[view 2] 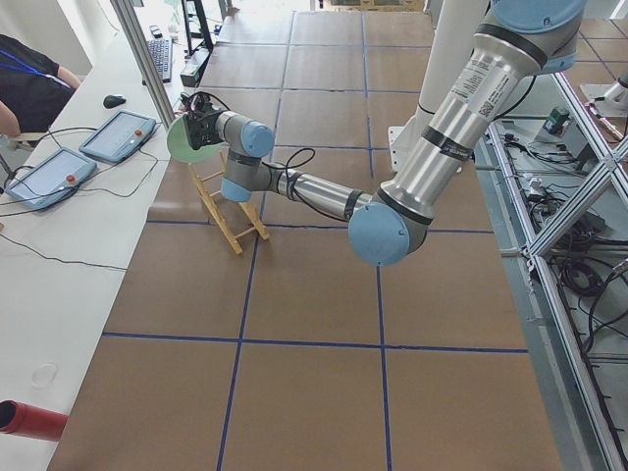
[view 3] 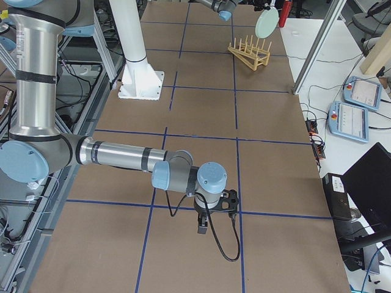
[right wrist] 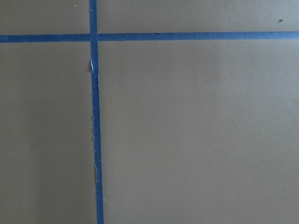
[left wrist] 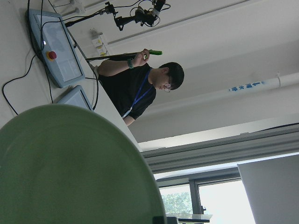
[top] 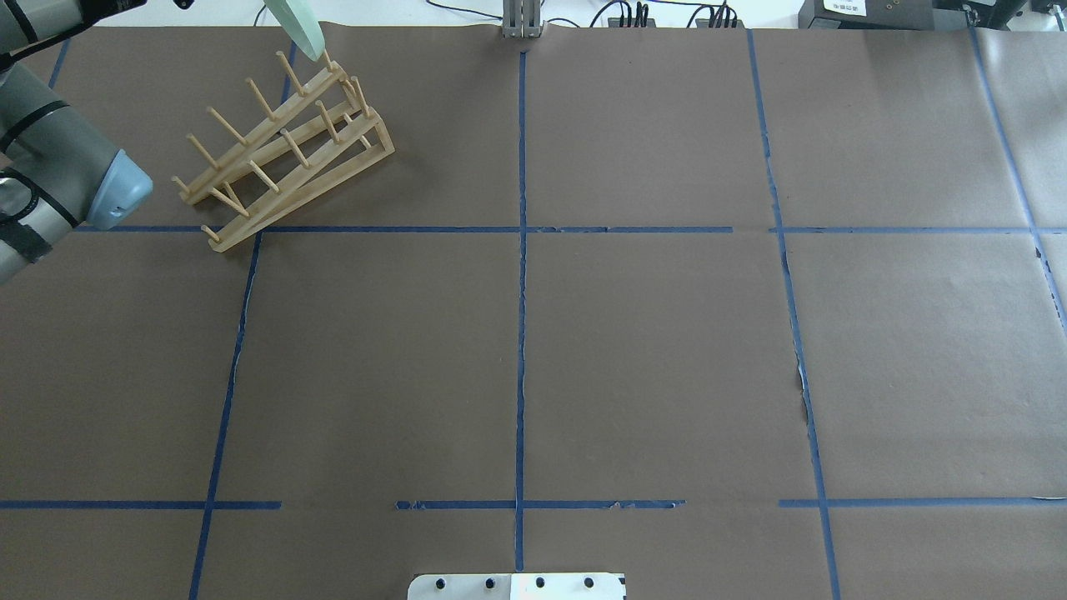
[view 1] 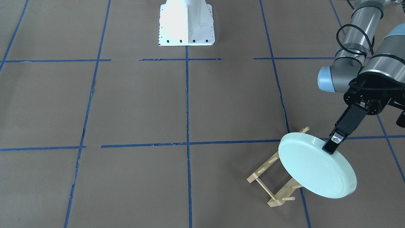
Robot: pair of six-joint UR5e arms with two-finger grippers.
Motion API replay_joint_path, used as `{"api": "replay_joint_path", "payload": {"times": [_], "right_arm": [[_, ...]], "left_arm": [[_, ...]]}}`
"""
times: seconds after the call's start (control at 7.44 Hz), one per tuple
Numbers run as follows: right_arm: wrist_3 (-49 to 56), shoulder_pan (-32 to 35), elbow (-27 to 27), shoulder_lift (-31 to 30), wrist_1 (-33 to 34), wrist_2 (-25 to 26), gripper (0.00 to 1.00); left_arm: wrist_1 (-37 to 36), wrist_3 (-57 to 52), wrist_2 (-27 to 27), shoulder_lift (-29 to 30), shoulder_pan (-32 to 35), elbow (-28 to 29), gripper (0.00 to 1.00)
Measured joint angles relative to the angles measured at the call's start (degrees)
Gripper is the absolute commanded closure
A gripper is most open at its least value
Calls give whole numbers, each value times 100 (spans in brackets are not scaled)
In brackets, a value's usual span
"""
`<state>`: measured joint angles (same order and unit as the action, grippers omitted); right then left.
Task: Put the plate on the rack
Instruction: 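Lower the upright plate with the left gripper into the rack's peg slot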
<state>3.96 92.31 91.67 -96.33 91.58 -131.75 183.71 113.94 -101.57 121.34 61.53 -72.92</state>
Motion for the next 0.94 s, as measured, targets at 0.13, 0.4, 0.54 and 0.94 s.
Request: {"api": "replay_joint_path", "payload": {"times": [0.13, 0.4, 0.54, 0.94], "right_arm": [[1, -1, 0, 0, 0, 0, 0], [5, -2, 0, 0, 0, 0, 0], [4, -1, 0, 0, 0, 0, 0], [4, 1, 0, 0, 0, 0, 0]], "left_arm": [[4, -15, 8, 9, -54, 44, 100], [12, -44, 132, 12, -206, 104, 100], [15, -59, 197, 12, -262, 145, 100], [16, -89, 247, 13, -328, 271, 100]]}}
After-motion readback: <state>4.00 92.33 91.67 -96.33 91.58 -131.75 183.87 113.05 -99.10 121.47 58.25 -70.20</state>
